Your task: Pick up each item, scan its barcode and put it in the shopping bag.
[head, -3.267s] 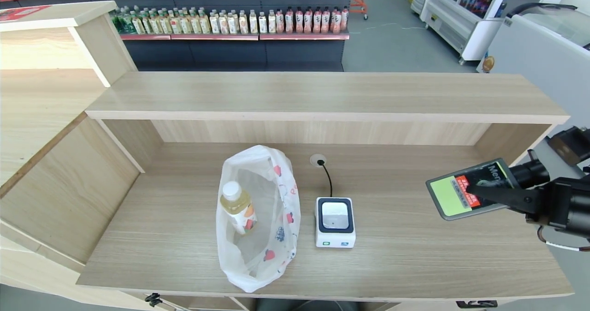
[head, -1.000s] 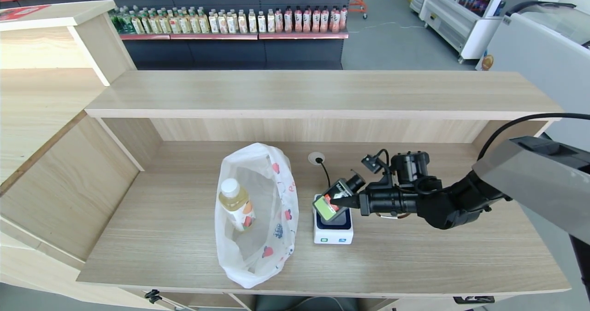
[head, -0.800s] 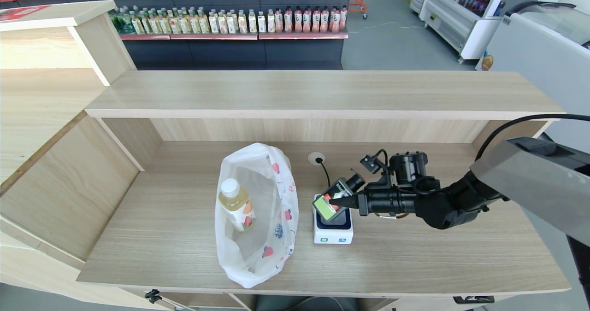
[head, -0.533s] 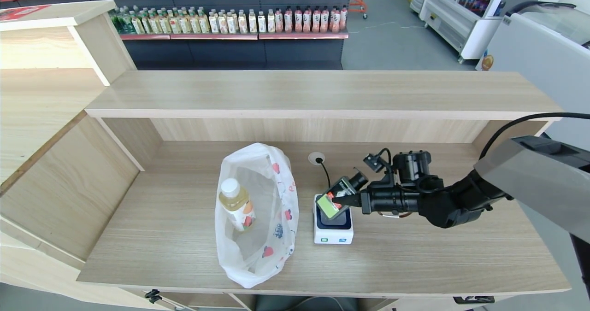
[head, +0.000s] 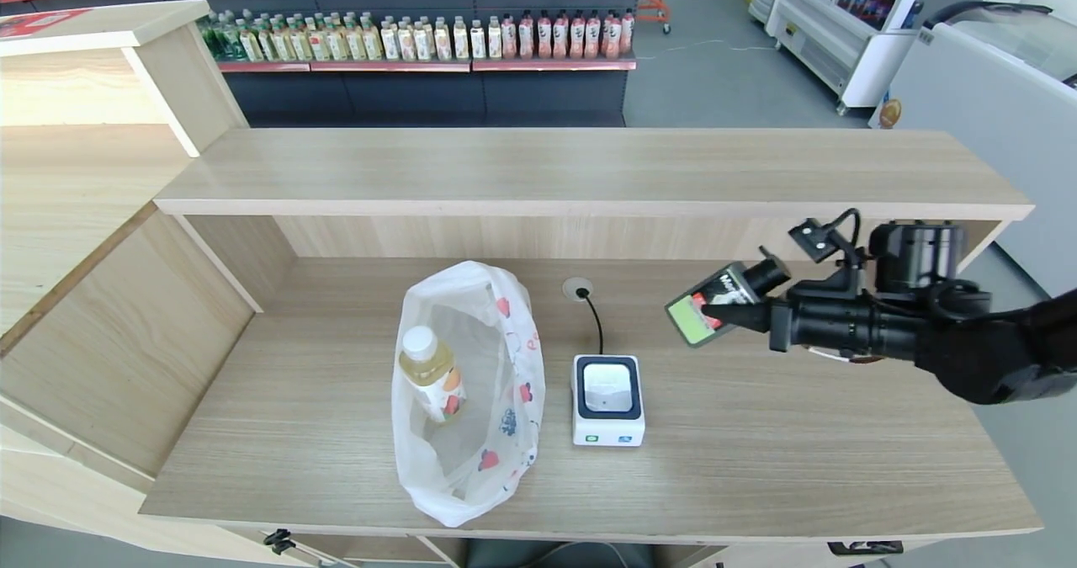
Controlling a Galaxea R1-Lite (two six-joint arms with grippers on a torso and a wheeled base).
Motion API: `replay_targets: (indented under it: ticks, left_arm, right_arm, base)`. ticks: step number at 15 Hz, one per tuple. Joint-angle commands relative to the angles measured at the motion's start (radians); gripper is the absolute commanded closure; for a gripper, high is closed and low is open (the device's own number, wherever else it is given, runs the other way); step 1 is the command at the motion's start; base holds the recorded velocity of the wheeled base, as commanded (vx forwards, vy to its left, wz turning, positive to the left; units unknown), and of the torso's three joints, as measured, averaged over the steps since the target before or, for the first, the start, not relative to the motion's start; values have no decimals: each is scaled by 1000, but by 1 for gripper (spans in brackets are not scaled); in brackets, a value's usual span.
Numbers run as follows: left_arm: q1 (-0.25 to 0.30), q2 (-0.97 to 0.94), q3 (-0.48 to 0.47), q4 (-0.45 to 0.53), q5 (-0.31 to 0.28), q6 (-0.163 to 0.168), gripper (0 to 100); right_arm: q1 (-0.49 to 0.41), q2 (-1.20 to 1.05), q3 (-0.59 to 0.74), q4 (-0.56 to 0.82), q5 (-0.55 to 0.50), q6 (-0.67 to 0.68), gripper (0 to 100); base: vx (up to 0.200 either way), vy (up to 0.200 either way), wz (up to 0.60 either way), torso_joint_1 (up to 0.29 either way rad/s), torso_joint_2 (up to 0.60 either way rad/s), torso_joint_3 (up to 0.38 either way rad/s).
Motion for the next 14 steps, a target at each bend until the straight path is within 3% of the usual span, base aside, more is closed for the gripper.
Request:
replay_targets:
  ticks: [1, 4, 13, 14]
  left_arm:
    - [1, 0, 0, 0, 0, 0, 0]
    - [1, 0, 0, 0, 0, 0, 0]
    - [1, 0, 0, 0, 0, 0, 0]
    - [0, 0, 0, 0, 0, 0, 0]
  right_arm:
    - [-128, -190, 115, -7, -40, -189, 100]
    - [-145, -186, 95, -4, -138, -252, 100]
    - [-131, -223, 90, 61, -141, -217, 100]
    - [-131, -228, 90, 67, -141, -212, 100]
  base:
    - [0, 0, 0, 0, 0, 0]
    - [0, 0, 0, 0, 0, 0]
    - [0, 0, 0, 0, 0, 0]
    - [-200, 0, 0, 2, 2, 2]
